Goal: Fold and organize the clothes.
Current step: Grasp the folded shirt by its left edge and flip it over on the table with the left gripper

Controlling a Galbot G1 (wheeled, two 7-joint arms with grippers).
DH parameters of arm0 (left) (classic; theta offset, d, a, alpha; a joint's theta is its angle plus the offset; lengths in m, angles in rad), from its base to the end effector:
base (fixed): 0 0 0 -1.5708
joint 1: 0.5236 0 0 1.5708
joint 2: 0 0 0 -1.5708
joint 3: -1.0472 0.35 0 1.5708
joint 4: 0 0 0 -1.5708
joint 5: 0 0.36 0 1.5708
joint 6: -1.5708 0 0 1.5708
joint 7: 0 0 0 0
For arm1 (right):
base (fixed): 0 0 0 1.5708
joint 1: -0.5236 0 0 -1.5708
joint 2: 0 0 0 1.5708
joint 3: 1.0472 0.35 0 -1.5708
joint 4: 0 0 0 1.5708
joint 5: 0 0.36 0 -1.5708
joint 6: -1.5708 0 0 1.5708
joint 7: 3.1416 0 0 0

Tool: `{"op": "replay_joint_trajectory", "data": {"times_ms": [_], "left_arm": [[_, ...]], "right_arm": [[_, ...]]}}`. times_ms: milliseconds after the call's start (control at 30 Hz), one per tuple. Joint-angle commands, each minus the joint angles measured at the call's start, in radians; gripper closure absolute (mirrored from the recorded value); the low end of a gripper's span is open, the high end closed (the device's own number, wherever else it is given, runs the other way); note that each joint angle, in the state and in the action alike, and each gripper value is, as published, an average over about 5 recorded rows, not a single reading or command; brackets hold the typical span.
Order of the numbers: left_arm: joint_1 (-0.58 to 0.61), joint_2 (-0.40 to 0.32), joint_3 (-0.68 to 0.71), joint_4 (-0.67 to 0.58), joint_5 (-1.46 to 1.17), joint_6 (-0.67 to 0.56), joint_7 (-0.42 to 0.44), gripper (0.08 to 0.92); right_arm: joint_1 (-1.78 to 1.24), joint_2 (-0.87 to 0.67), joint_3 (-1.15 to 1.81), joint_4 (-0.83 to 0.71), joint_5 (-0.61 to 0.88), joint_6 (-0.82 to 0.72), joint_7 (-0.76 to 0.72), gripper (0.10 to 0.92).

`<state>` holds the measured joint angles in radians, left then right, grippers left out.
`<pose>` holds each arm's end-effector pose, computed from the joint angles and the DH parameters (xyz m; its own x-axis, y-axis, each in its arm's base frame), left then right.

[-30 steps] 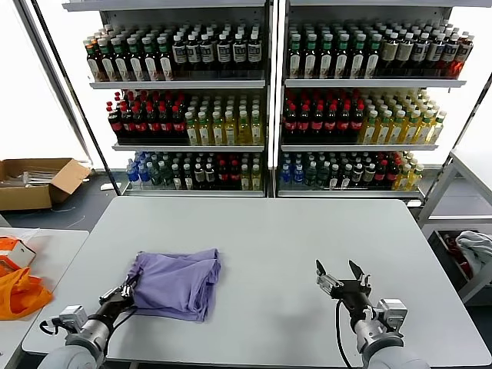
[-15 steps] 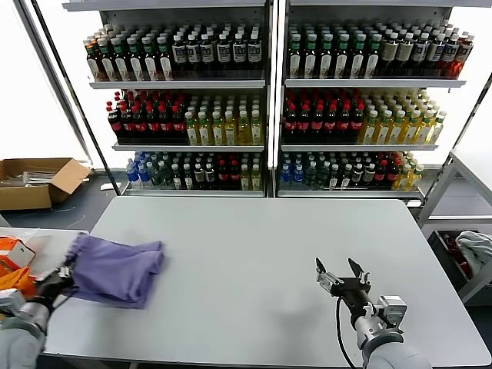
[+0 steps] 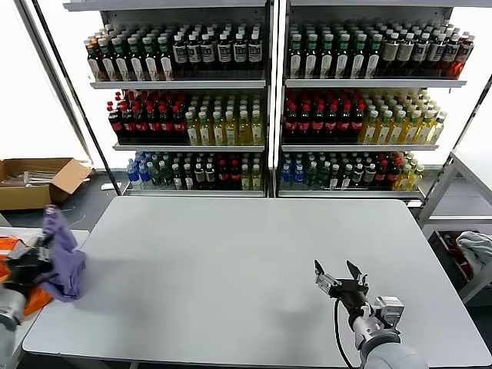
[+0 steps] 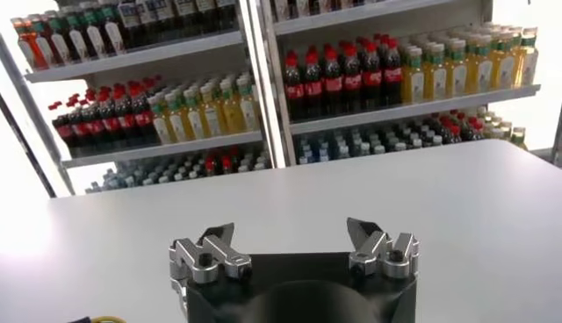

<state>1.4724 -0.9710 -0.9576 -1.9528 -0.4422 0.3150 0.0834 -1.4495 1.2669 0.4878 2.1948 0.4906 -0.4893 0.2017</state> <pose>0.2353 0.2378 -0.2151 -0.9756 -0.1094 0.1903 -0.0620 0.9689 0.2396 0.2153 -0.0318 -0.2398 -0.9411 -0.1020 0.3224 -0.0540 0.9865 0.1543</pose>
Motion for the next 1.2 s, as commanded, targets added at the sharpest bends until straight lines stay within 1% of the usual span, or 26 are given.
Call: {"op": "replay_joint_trajectory", "data": {"times_ms": [33,100,200,467,633,867,967,1200], "left_arm": [[0.068,-0.206,0.634,-0.232,0.247,0.028,0.006,0.886],[0.043,-0.242,0.689,-0.217,0.257,0.040,0.001,0.886],[-0.003,-0.267,0.695,-0.190,0.236,0.053,-0.016,0.886],[-0.033,-0.238,0.638,-0.215,0.108,0.092,-0.053,0.886],[-0.064,-0.249,0.638,-0.217,0.058,0.098,-0.070,0.886],[-0.099,-0.269,0.648,-0.163,0.023,0.056,-0.089,0.886],[-0.108,-0.278,0.660,-0.162,-0.032,0.047,-0.118,0.843],[-0.130,-0.304,0.668,-0.220,-0.284,0.073,-0.230,0.638]], "right_arm": [[-0.033,0.007,0.009,0.004,-0.010,0.009,-0.001,0.203],[-0.046,0.014,0.010,0.008,-0.015,0.013,-0.003,0.203],[-0.061,0.022,0.010,0.015,-0.024,0.016,-0.005,0.203],[-0.062,0.038,0.000,0.018,-0.047,0.015,-0.005,0.203],[-0.060,0.046,-0.011,0.015,-0.062,0.013,-0.004,0.203],[-0.061,0.054,-0.016,0.015,-0.071,0.010,-0.001,0.203],[-0.055,0.054,-0.021,0.014,-0.070,0.006,0.002,0.203],[-0.026,0.067,-0.047,0.003,-0.042,-0.019,0.029,0.203]]}}
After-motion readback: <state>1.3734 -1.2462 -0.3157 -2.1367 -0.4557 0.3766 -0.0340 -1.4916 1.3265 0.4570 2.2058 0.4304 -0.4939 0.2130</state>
